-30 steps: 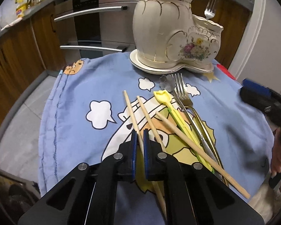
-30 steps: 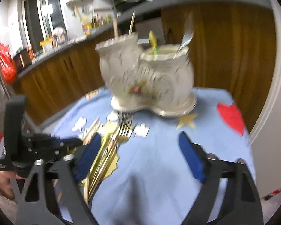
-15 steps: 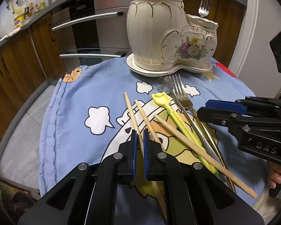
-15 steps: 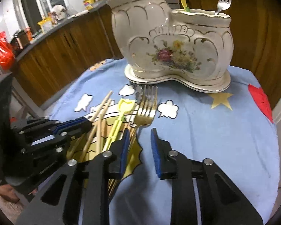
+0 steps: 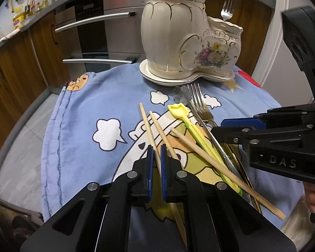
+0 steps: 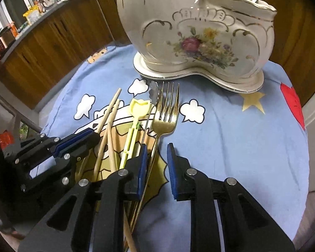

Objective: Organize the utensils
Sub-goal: 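Close the left tool on the chopstick while the right tool closes on a gold fork, then lift chopstick to tall cup with left tool while right tool carries fork to short cup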

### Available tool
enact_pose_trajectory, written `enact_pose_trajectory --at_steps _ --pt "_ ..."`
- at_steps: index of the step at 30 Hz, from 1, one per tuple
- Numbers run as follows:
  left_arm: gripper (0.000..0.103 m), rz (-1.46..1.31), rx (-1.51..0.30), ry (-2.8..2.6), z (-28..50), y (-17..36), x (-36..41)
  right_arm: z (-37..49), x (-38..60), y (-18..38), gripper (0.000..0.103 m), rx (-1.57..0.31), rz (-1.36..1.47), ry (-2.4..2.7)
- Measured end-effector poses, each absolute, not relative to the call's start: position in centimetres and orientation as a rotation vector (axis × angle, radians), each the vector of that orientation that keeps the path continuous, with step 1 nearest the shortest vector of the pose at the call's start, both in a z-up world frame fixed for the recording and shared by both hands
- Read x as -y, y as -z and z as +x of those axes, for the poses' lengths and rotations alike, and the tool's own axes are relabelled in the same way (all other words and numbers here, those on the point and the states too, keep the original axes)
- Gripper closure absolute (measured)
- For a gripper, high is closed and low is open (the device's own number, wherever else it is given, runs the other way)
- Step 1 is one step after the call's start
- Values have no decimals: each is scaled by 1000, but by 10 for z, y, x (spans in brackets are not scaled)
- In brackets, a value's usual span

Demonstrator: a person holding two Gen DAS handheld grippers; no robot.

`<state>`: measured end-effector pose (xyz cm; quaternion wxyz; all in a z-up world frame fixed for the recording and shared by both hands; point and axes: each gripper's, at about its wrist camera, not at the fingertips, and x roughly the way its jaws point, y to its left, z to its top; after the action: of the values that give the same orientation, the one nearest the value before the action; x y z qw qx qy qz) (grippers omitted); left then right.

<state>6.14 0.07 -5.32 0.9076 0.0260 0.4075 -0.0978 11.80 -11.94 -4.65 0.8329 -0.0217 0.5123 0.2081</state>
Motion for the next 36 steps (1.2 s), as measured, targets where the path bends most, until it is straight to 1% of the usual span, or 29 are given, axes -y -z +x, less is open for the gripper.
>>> enact_pose_trajectory --at_steps 4,5,6,13,16,21,29,36 --pt "96 60 -836 198 61 54 1 117 113 48 88 -1069 -79 -399" --pt "96 63 -835 196 61 54 1 115 112 48 93 -1061 -75 -396" --pt "96 69 -835 194 61 54 2 113 112 49 95 -1055 -68 -394" --pt "96 56 -831 201 61 53 0 97 132 47 97 -1024 50 -412" --pt "98 30 -823 203 62 51 -4 86 144 41 98 -953 62 -420" --pt "98 -24 -781 195 61 42 -15 68 164 29 98 -800 116 -463" --pt "98 -68 -685 192 54 26 -23 37 178 -4 98 -507 83 -481" --pt "98 -83 -598 186 46 13 -27 22 189 -19 98 -333 75 -451"
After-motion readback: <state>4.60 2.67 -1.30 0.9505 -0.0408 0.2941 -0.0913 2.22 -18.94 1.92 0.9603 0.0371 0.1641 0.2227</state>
